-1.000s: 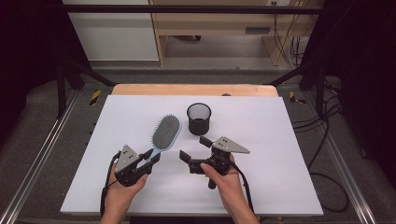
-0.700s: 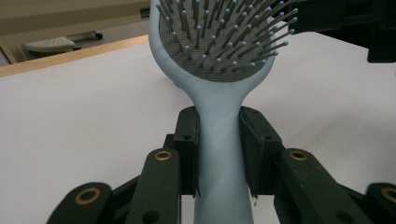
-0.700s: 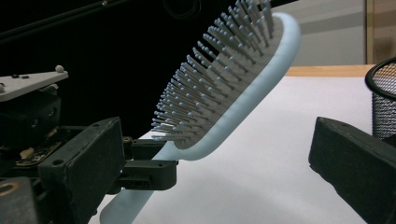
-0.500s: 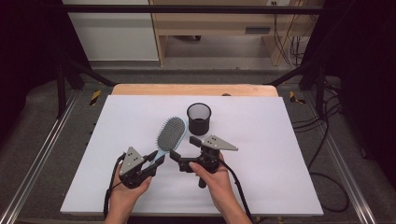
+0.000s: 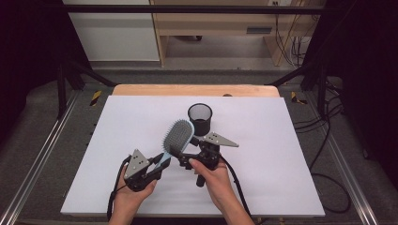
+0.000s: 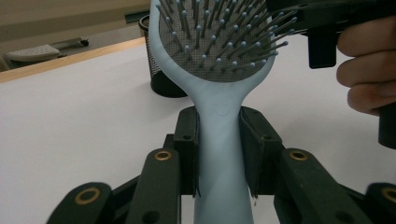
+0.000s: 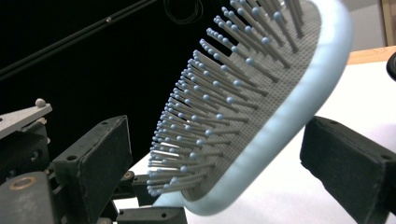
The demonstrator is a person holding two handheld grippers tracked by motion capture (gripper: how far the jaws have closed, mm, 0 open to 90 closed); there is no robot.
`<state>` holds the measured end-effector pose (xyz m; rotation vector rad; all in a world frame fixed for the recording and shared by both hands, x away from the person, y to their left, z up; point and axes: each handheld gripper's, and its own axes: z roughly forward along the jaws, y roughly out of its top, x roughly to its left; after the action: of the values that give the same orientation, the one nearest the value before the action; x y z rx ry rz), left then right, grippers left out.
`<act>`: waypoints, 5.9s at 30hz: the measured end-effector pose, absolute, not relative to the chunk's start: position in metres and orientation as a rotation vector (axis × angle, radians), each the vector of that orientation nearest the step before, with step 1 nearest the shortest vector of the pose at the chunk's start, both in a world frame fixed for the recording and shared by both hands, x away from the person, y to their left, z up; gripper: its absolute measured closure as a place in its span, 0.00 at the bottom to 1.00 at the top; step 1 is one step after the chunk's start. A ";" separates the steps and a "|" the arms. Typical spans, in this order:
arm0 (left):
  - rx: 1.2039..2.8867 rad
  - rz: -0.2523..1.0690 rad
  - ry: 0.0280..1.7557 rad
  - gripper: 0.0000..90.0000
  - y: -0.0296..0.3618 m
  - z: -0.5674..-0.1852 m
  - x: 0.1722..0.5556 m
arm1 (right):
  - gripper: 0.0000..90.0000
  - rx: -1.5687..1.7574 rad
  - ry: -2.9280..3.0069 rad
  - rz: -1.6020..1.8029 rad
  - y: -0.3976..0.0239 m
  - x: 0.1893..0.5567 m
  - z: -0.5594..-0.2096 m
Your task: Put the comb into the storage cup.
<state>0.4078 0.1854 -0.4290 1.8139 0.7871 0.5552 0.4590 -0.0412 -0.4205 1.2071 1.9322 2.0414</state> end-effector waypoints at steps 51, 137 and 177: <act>1.794 0.562 0.760 0.77 0.184 -0.437 0.410 | 0.55 1.266 1.910 2.225 -0.042 0.468 -0.410; 1.500 0.685 1.030 0.04 0.293 -0.450 0.415 | 0.56 1.376 1.515 2.091 -0.078 0.558 -0.316; 1.514 0.701 0.990 0.03 0.297 -0.451 0.415 | 0.55 1.372 1.401 2.016 -0.123 0.572 -0.301</act>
<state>0.4150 0.2969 -0.4514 1.5143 0.9901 0.7005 0.5722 -0.1227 -0.3013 1.3724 1.4013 2.0156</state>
